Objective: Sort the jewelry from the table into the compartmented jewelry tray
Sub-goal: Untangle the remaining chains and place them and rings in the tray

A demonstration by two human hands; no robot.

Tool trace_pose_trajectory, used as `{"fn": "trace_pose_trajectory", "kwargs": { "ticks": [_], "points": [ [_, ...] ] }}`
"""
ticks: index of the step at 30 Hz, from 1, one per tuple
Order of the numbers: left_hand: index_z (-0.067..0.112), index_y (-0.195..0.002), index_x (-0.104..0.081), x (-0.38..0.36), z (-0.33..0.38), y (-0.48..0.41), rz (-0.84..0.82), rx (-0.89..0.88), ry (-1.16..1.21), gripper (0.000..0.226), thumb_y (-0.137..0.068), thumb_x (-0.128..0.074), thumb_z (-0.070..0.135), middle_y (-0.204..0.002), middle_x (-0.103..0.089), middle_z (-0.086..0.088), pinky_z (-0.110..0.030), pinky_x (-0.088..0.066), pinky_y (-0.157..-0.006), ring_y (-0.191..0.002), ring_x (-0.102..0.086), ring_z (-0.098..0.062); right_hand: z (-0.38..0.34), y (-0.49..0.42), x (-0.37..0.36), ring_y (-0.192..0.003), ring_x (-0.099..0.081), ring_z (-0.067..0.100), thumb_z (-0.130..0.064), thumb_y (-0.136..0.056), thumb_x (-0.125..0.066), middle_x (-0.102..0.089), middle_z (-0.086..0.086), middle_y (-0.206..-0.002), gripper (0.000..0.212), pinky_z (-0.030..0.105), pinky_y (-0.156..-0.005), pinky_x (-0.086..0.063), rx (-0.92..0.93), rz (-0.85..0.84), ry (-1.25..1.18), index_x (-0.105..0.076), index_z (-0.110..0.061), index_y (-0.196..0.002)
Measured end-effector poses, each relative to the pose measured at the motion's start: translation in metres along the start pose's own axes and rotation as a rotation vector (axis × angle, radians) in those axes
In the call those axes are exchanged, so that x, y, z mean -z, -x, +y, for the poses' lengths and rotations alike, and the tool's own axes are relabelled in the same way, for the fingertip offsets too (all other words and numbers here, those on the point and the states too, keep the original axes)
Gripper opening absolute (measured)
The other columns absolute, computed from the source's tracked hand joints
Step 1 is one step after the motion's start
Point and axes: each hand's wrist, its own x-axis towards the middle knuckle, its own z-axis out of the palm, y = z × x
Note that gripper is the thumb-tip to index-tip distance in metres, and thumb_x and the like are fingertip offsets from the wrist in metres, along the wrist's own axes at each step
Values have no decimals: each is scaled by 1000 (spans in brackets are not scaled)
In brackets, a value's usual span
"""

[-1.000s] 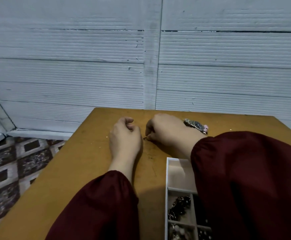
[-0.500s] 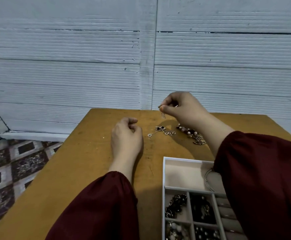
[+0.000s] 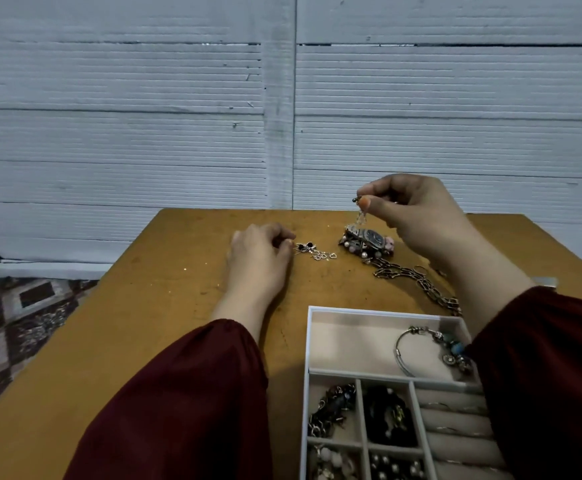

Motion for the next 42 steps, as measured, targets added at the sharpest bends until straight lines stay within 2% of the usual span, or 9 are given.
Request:
{"fn": "trace_pose_trajectory", "kwargs": {
  "ticks": [4,9,11,15,19,26,29,34,42],
  "points": [
    [31,-99,-70,-7,2,-7,-17,-25,-128,17,-92,-55,27,-96,-69,2,-37,-39,-94,-104,-48,-26,3,1,5,-60,-55,-13,-17,-89,-65,-70,-7,-87,9,3,-57,-39,6,0,13,-72,-20,-95],
    [35,-106,-67,-13,5,-14,-69,-39,-254,20,-93,-52,35,-105,-65,-1,-36,-31,-90,-108,-43,-28,5,3,8,-56,-53,-7,-15,-88,-64,-69,6,-90,6,7,-53,-41,-34,19,-13,-69,-19,-89],
    [35,-107,-68,-14,12,-12,-82,-71,-254,20,-93,-54,35,-108,-62,-3,-35,-30,-88,-108,-42,-29,5,4,12,-56,-52,-3,-13,-87,-64,-67,8,-87,6,7,-51,-40,-68,40,-34,-68,-18,-87],
    [35,-103,-69,-18,28,-7,-106,-154,-196,16,-89,-59,36,-103,-59,0,-31,-27,-84,-106,-41,-25,9,9,17,-45,-47,-4,-8,-85,-62,-61,1,-74,7,9,-42,-38,-108,86,-64,-65,-14,-83],
    [34,-94,-70,-23,41,-3,-122,-266,-118,10,-85,-66,32,-92,-57,5,-32,-31,-85,-101,-43,-21,16,12,20,-44,-48,-5,-5,-82,-65,-57,-5,-65,11,10,-46,-41,-129,117,-55,-63,-15,-78],
    [37,-107,-69,-37,53,-3,-217,-403,-327,21,-87,-63,39,-102,-53,6,-31,-25,-82,-107,-39,-21,18,14,20,-39,-45,-5,0,-82,-64,-53,-2,-62,7,10,-40,-36,-139,134,-104,-63,-6,-86],
    [39,-112,-66,-39,53,-6,-257,-379,-390,25,-88,-60,40,-101,-47,4,-34,-28,-85,-109,-37,-23,19,13,21,-38,-45,-4,1,-82,-63,-53,-1,-61,7,10,-39,-36,-137,131,-106,-63,-5,-86],
    [38,-106,-66,-39,55,-7,-282,-366,-436,18,-89,-58,40,-99,-42,4,-35,-27,-87,-112,-37,-24,22,12,21,-39,-46,-6,0,-82,-63,-54,-2,-63,8,10,-40,-37,-145,136,-101,-63,-7,-86],
    [29,-111,-62,-39,55,-9,-281,-359,-424,24,-95,-47,40,-110,-48,-2,-34,-25,-87,-112,-36,-26,24,11,22,-42,-46,-6,-4,-83,-64,-55,-3,-67,6,11,-42,-40,-148,149,-102,-64,-9,-88]
  ]
}}
